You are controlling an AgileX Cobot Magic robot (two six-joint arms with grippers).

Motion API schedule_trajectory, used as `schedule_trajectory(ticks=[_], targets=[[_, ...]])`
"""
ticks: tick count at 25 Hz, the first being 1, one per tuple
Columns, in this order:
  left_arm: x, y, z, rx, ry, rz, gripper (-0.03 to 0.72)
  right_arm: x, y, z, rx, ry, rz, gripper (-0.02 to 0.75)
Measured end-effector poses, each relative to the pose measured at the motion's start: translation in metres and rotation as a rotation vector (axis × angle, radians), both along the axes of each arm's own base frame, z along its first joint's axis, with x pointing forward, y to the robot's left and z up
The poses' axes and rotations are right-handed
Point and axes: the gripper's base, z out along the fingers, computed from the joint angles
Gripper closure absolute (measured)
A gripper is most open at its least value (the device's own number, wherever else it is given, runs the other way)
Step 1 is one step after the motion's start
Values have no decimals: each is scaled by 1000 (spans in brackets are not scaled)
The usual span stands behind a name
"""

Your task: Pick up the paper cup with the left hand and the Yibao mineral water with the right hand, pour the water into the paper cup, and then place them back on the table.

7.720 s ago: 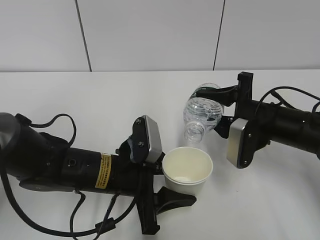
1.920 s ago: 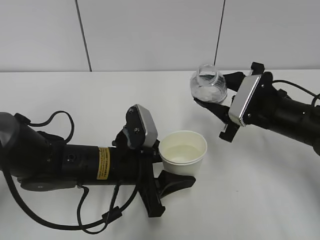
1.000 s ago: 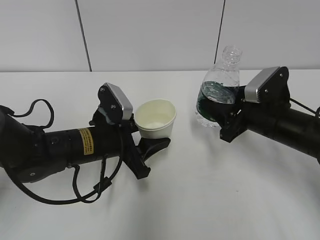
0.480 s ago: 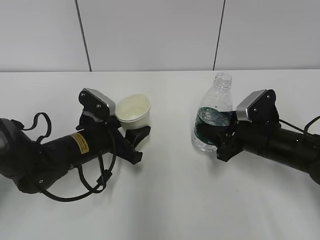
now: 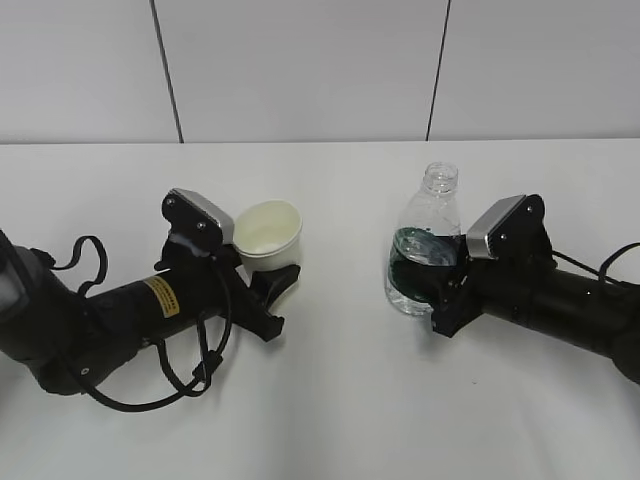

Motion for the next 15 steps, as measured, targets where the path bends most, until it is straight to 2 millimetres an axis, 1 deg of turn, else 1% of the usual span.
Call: schedule_trajectory(ticks=[5,7,8,10,12,14,15], targets=[[-4,-2,-12,21,23,-38,265,1,-1,-7,12,3,-17,358],[-4,-2,-12,18,18,-49,265,1,-1,-7,4,-6,-14,356],[-5,-3,-12,18,15,-60,263,1,-1,-7,-1,-16,-9,343],[-5,-3,-13,13,15,-70,233,1,-1,-8,-10,-19,-6,276],[-5,-3,-14,2,22,-63,146,1,-1,-9,-15,-18,-6,155],[-4,-2,-13,-25,33,-42,76,1,-1,-10,-15,-17,-6,90],[-4,-2,-13,-34,33,-34,57,1,-1,-10,-15,-17,-5,78]])
